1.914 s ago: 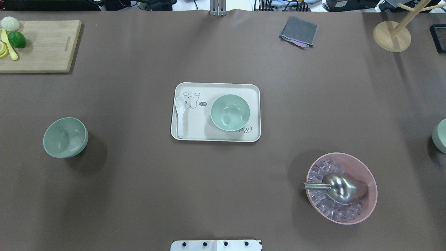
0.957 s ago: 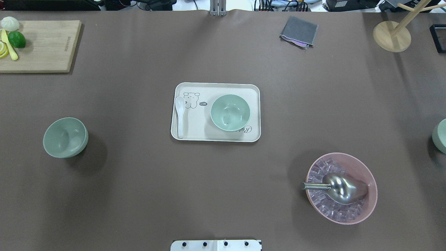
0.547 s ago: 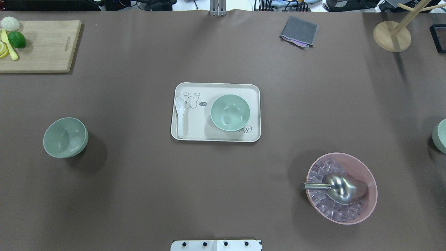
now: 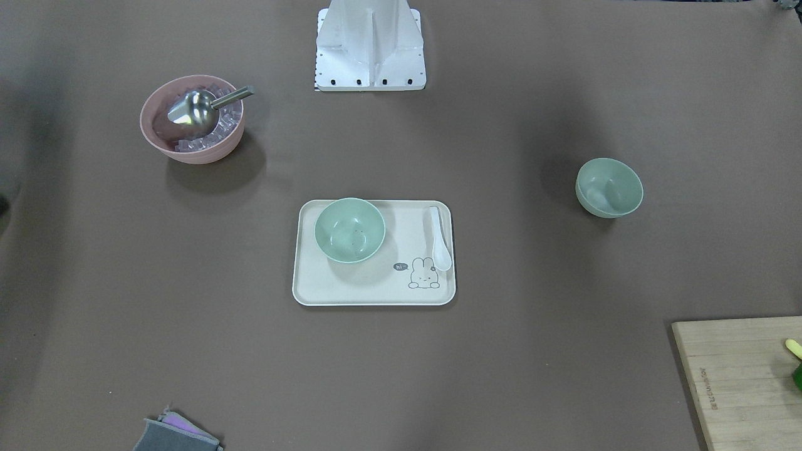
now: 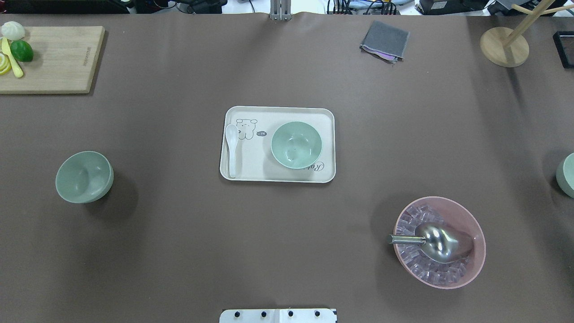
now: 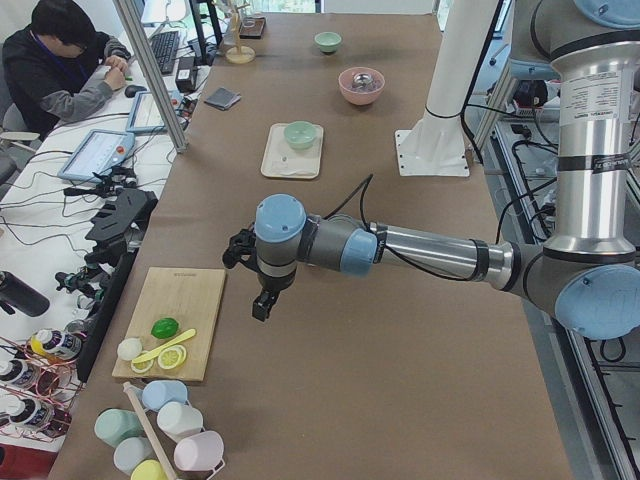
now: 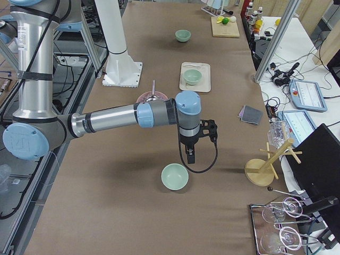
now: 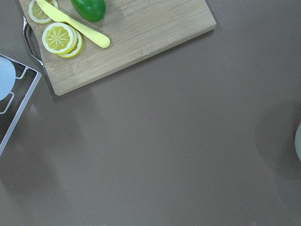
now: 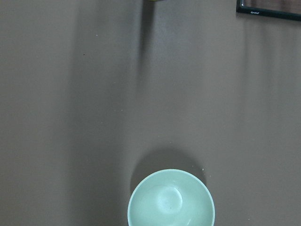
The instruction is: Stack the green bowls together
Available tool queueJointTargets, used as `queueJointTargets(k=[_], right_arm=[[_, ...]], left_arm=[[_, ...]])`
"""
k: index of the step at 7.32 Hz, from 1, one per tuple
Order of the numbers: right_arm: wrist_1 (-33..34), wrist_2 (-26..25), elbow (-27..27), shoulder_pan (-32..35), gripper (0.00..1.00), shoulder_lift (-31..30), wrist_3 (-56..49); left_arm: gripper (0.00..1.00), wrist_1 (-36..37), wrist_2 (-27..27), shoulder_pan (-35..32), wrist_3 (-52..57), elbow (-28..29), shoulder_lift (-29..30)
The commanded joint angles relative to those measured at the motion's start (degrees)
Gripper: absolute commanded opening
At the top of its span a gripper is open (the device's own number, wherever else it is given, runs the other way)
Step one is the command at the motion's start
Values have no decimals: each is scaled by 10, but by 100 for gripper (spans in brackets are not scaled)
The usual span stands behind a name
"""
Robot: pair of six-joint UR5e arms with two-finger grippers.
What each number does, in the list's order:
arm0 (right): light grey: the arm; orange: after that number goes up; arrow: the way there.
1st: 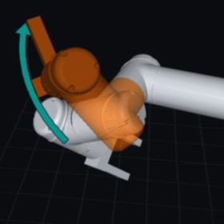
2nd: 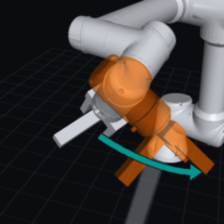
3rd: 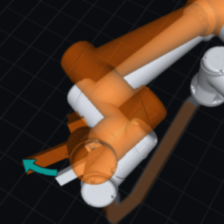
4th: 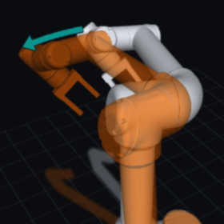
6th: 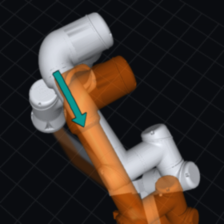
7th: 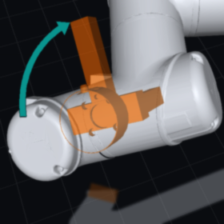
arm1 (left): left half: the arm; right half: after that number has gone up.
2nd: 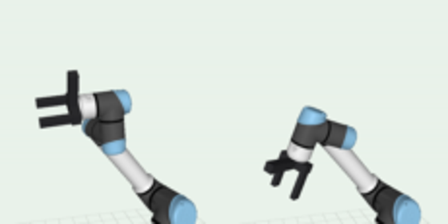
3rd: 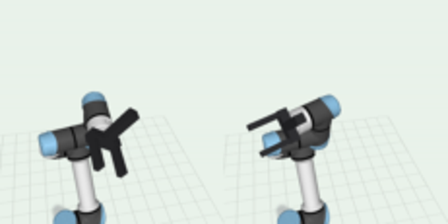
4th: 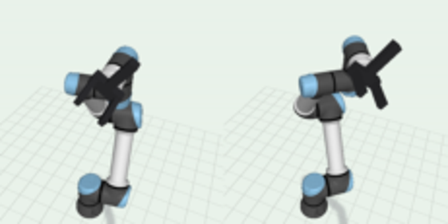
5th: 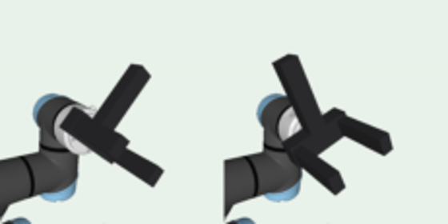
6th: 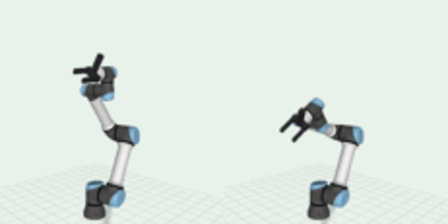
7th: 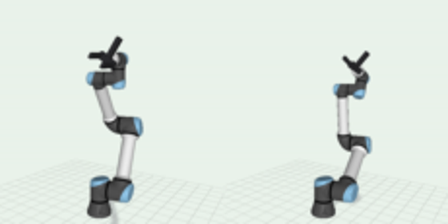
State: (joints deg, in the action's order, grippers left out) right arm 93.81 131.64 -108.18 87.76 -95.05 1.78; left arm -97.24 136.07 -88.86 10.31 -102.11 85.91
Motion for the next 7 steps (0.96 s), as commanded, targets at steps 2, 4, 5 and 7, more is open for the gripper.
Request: queueJointTargets(k=[2, 4, 5, 7], right_arm=[[1, 34, 13, -16, 100, -8, 1], [-1, 59, 12, -39, 100, -7, 4], [0, 52, 13, -58, 100, 0, 15], [-1, 18, 7, -106, 100, 18, 119]], left_arm=[[99, -36, 2, 0, -9, 9, -10], [99, -61, 1, 32, -59, 12, 0], [99, -62, 9, 66, -97, 11, 2], [99, -90, 47, 111, -240, 10, 9]])
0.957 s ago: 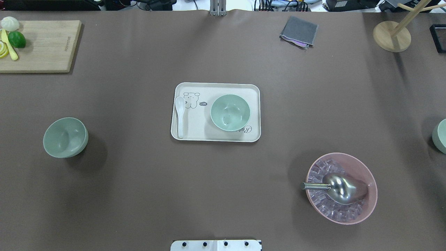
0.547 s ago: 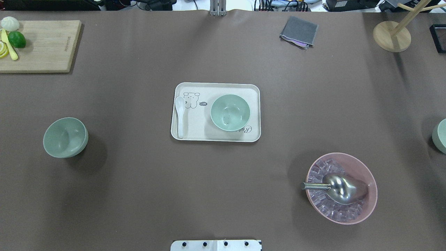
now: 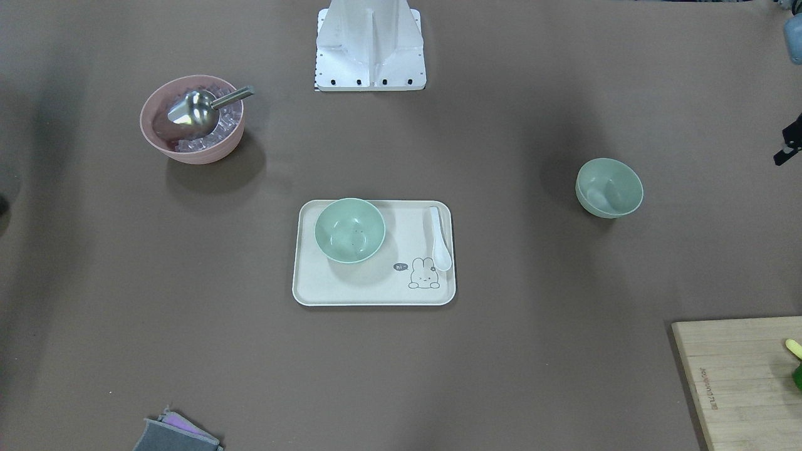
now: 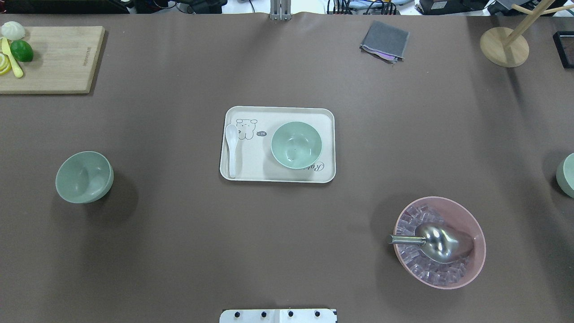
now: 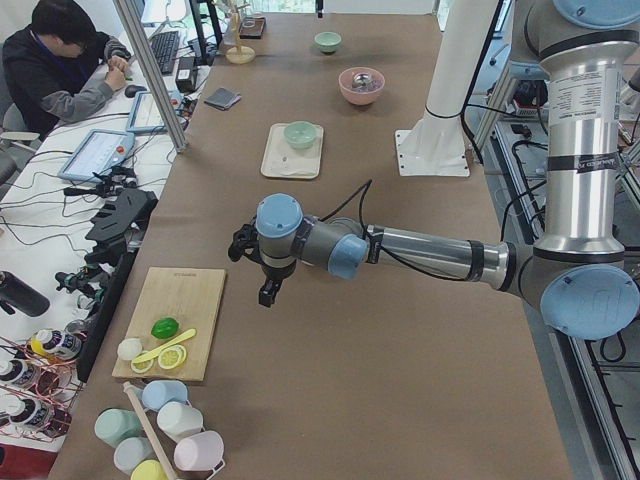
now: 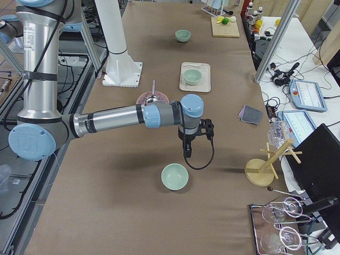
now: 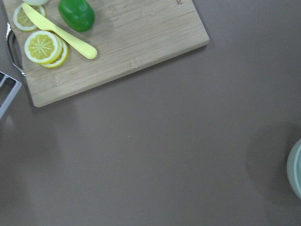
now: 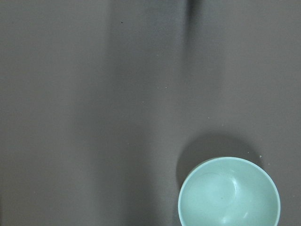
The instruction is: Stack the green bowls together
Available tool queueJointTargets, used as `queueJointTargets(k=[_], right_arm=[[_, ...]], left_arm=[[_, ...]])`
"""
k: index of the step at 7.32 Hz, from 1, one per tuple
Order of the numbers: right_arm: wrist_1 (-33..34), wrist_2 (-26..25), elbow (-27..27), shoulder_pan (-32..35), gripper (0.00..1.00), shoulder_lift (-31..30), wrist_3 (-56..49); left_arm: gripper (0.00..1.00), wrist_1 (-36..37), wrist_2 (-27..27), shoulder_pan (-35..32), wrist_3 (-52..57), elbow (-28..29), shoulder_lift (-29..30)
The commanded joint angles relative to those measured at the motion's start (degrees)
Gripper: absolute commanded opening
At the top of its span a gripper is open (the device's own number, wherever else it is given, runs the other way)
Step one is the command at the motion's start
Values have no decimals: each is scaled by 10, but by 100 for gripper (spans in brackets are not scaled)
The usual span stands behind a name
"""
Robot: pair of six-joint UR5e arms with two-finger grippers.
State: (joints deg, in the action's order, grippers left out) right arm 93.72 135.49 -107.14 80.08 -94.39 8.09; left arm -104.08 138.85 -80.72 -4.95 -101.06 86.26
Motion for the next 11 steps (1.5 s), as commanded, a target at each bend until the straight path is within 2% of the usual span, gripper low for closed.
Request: queueJointTargets(k=[1, 2, 3, 5, 8, 9, 10, 11], right_arm=[[0, -22, -3, -41, 100, 18, 59], [0, -22, -3, -47, 100, 19, 64], [0, -22, -2, -52, 100, 26, 86], [-8, -30, -2, -57, 100, 28, 91], [-79, -67, 12, -72, 100, 19, 151], [-83, -67, 16, -75, 100, 19, 152], [-84, -67, 16, -77, 100, 19, 152], [-84, -67, 16, -77, 100, 19, 152]], left_arm=[[99, -67, 15, 76, -171, 1, 6], [99, -103, 11, 118, -244, 3, 7], [99, -119, 3, 143, -273, 3, 8], [99, -125, -18, 175, -283, 3, 7], [98, -133, -25, 199, -283, 3, 6], [98, -142, -61, 219, -300, 3, 6], [96, -172, -78, 237, -334, 7, 7], [85, -180, -82, 240, -335, 11, 7]])
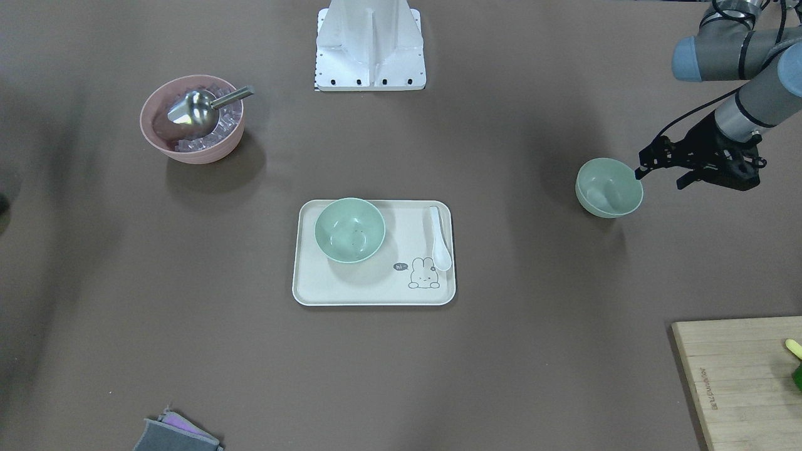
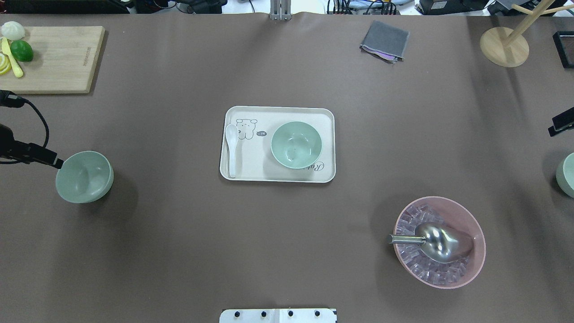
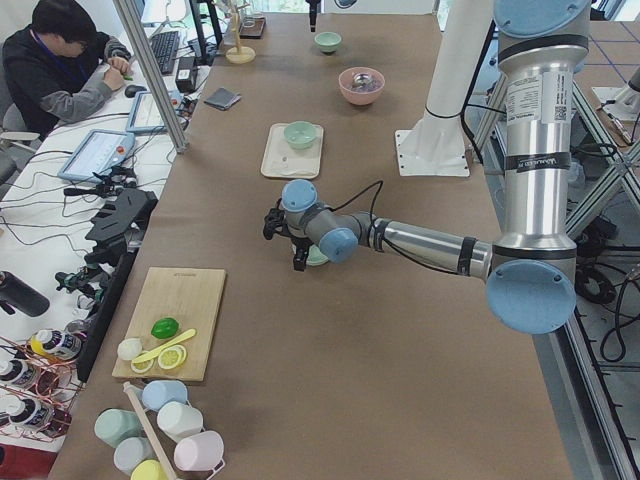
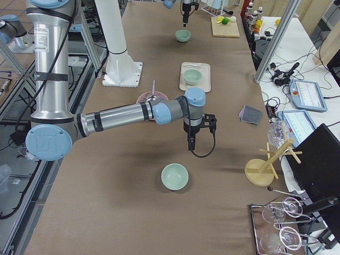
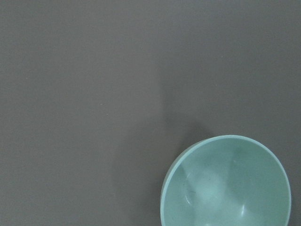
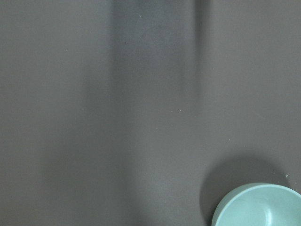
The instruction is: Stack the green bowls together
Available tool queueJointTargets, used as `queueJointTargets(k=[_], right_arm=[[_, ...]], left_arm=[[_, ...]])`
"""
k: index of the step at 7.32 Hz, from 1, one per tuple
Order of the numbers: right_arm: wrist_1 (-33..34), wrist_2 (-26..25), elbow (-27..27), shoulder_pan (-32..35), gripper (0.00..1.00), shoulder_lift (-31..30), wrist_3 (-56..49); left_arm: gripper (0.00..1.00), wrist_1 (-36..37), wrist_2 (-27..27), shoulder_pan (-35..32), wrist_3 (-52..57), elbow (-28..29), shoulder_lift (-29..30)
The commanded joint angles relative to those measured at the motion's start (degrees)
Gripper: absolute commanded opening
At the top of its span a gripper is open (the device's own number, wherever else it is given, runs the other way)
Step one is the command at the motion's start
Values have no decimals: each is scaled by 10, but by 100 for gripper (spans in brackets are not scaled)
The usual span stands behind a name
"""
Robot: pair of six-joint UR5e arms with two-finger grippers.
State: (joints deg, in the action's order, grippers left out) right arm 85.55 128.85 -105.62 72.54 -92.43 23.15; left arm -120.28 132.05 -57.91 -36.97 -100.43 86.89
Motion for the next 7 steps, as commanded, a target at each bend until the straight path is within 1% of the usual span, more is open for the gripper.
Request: queueJointTargets(k=[1, 3, 5, 7], right_arm=[[-1, -1, 1, -3, 100, 0, 1], [-2, -1, 1, -3, 100, -1, 1], [-2, -1, 1, -4, 100, -2, 1], [-2, -1, 1, -5, 100, -2, 1]], left_arm=[[81, -20, -14, 16, -12, 7, 0], [80, -21, -14, 20, -11, 17, 6], [80, -21, -14, 23, -11, 39, 23], [80, -21, -14, 27, -9, 44, 25]])
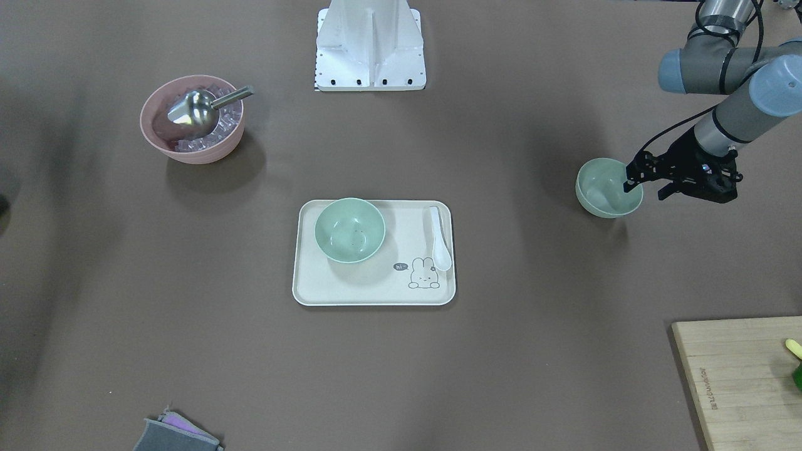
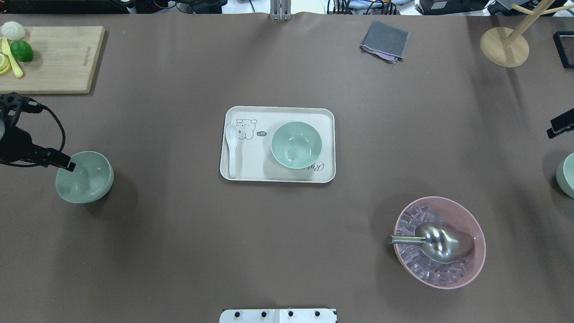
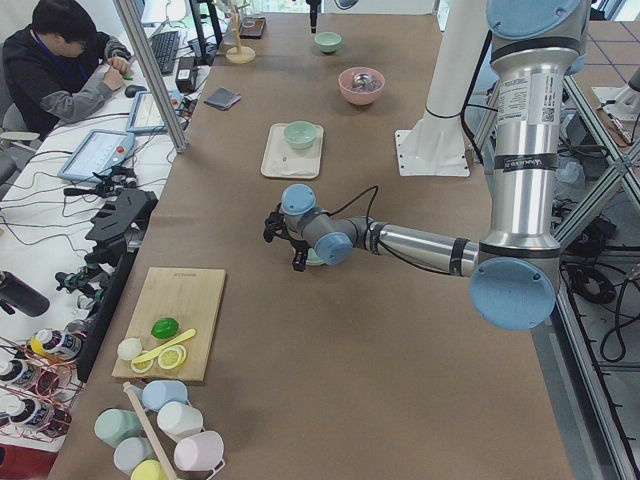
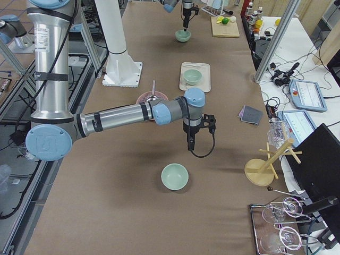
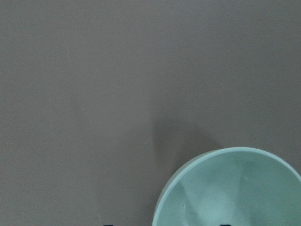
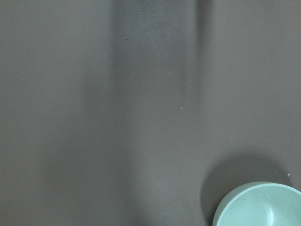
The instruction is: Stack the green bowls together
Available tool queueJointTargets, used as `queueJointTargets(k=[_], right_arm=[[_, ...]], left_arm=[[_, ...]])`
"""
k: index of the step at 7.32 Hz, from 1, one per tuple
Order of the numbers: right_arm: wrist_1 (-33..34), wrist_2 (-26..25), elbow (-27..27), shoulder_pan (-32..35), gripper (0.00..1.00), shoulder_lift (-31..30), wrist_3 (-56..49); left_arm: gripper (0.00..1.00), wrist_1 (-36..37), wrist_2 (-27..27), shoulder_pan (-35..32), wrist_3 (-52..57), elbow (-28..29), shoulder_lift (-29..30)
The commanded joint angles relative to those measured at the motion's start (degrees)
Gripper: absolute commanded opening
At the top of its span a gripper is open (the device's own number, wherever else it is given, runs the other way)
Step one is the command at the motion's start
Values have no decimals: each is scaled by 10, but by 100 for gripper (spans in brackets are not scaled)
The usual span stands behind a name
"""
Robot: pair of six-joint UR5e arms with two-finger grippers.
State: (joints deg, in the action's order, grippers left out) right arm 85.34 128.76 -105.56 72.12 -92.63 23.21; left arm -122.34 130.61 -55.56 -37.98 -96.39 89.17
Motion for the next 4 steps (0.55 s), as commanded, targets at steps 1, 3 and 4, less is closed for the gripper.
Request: queueJointTargets(k=[1, 3, 4], right_arm=[[0, 0, 0, 0, 100, 0, 0], [0, 0, -1, 0, 100, 0, 0], [0, 0, 0, 0, 100, 0, 0]], left_arm=[[80, 0, 0, 15, 1, 7, 2], [78, -1, 0, 19, 2, 8, 2], [78, -1, 0, 20, 2, 8, 2]])
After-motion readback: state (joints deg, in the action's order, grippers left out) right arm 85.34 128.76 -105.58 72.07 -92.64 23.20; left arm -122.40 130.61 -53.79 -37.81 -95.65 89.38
